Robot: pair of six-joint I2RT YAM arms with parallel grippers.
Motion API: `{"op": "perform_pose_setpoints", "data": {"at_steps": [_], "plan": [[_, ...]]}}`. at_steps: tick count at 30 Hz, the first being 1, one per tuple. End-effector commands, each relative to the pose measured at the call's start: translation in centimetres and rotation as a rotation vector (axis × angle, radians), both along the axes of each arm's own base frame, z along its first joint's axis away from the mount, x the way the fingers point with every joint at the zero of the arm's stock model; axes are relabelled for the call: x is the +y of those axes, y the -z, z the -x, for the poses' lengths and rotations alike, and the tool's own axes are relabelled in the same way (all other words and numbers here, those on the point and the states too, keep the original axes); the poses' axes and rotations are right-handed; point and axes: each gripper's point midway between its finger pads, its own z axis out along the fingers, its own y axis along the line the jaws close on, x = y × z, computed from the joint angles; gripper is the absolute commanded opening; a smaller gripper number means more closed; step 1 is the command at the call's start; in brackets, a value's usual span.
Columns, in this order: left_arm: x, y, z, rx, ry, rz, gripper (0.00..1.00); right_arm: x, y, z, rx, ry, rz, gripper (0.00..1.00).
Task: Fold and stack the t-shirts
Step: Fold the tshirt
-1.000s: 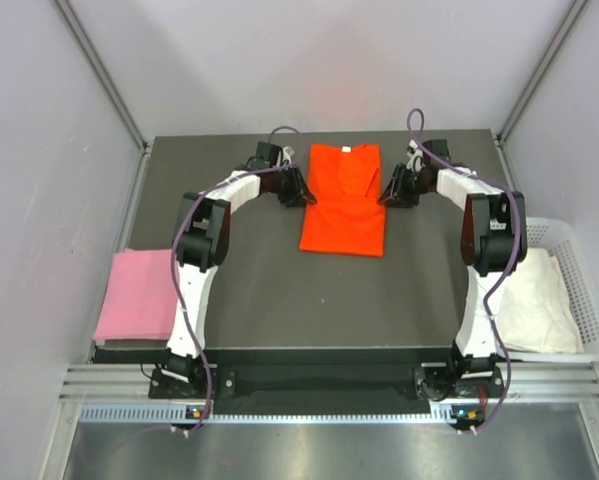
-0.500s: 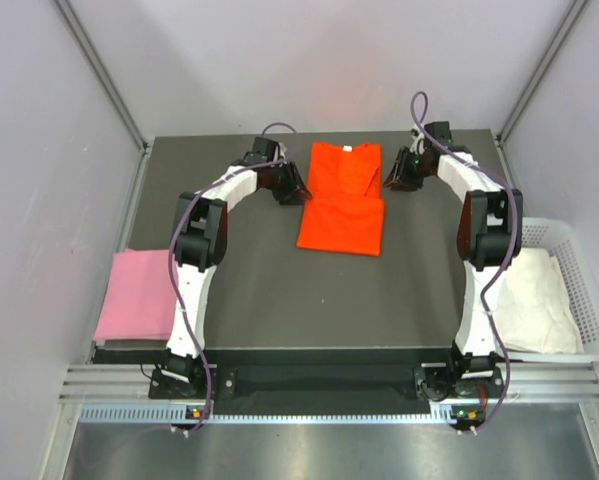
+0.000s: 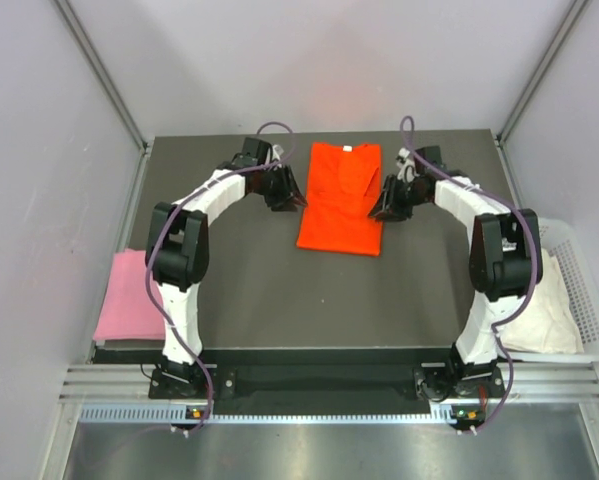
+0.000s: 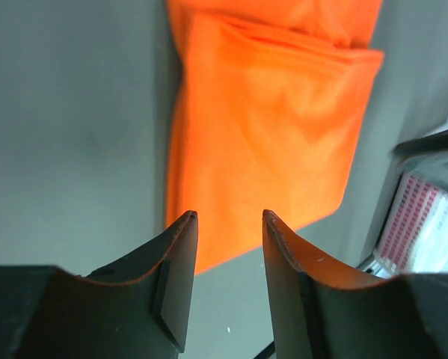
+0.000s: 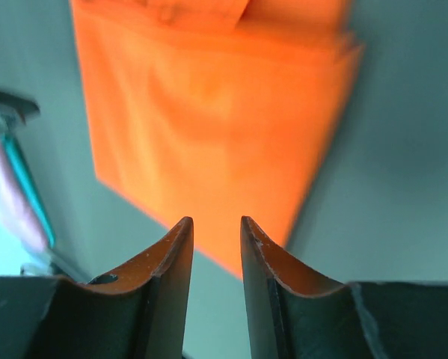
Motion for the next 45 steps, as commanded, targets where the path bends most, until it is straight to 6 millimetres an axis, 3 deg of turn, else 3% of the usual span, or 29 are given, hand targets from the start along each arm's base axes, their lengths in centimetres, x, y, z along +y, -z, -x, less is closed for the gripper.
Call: {"op": "perform_pose_setpoints", "data": {"at_steps": [1, 2, 6, 12, 14, 16, 21, 24, 26, 32, 36, 37, 40, 41, 42, 45], "plan": [[-2.3, -3.9, 2.0, -0.097, 0.085, 0.035, 0.45, 4.8, -2.3, 2.9, -0.057, -0.112, -0.098, 0.32], [-3.0, -3.8, 2.4, -0.088, 0.090, 0.062, 0.43, 5.3, -1.2, 4.2, -0.027, -0.121, -0.109, 0.31], [-6.2, -2.9, 4.4, -0.023, 0.127, 0.185, 0.36, 8.9, -0.6, 6.3, 0.010, -0.165, -0.206, 0.26], [-7.0, 1.1, 6.1, 0.088, 0.128, 0.194, 0.31, 9.4, 1.0, 6.7, 0.050, -0.166, -0.217, 0.23], [-6.1, 1.7, 6.5, 0.098, 0.127, 0.145, 0.30, 8.6, 1.1, 6.7, 0.049, -0.151, -0.202, 0.23], [-5.5, 0.5, 6.5, 0.037, 0.149, 0.124, 0.31, 7.1, 0.5, 6.1, 0.016, -0.117, -0.193, 0.24], [-3.6, -1.3, 6.1, -0.024, 0.142, 0.043, 0.45, 1.8, 1.1, 4.5, -0.017, -0.016, -0.116, 0.34], [-2.2, -1.1, 6.0, -0.014, 0.121, 0.029, 0.50, -0.6, 1.5, 3.2, -0.015, 0.036, -0.100, 0.35], [-1.0, -0.4, 5.9, 0.001, 0.102, 0.020, 0.52, -1.4, 1.1, 2.1, -0.034, 0.046, -0.099, 0.35], [0.2, 1.7, 6.1, 0.012, 0.125, 0.047, 0.64, -3.1, 2.0, -0.1, -0.034, 0.075, -0.079, 0.36], [-0.3, 3.0, 6.7, 0.036, 0.124, 0.096, 0.63, -3.7, 2.9, -1.0, -0.022, 0.082, -0.080, 0.36], [-0.3, 3.9, 7.8, 0.075, 0.121, 0.118, 0.59, -3.8, 2.9, -1.4, -0.028, 0.083, -0.079, 0.36], [-1.0, 4.3, 8.8, 0.094, 0.093, 0.180, 0.56, -4.0, 3.5, -2.3, -0.031, 0.084, -0.068, 0.35], [-1.5, 3.8, 9.3, 0.097, 0.090, 0.194, 0.57, -4.1, 3.6, -2.8, -0.035, 0.085, -0.069, 0.35], [-1.7, 3.8, 9.7, 0.099, 0.091, 0.197, 0.57, -5.3, 4.0, -3.1, -0.027, 0.115, -0.070, 0.35], [-2.6, 3.4, 11.2, 0.106, 0.111, 0.216, 0.59, -5.4, 4.0, -4.3, -0.038, 0.127, -0.083, 0.35]]}}
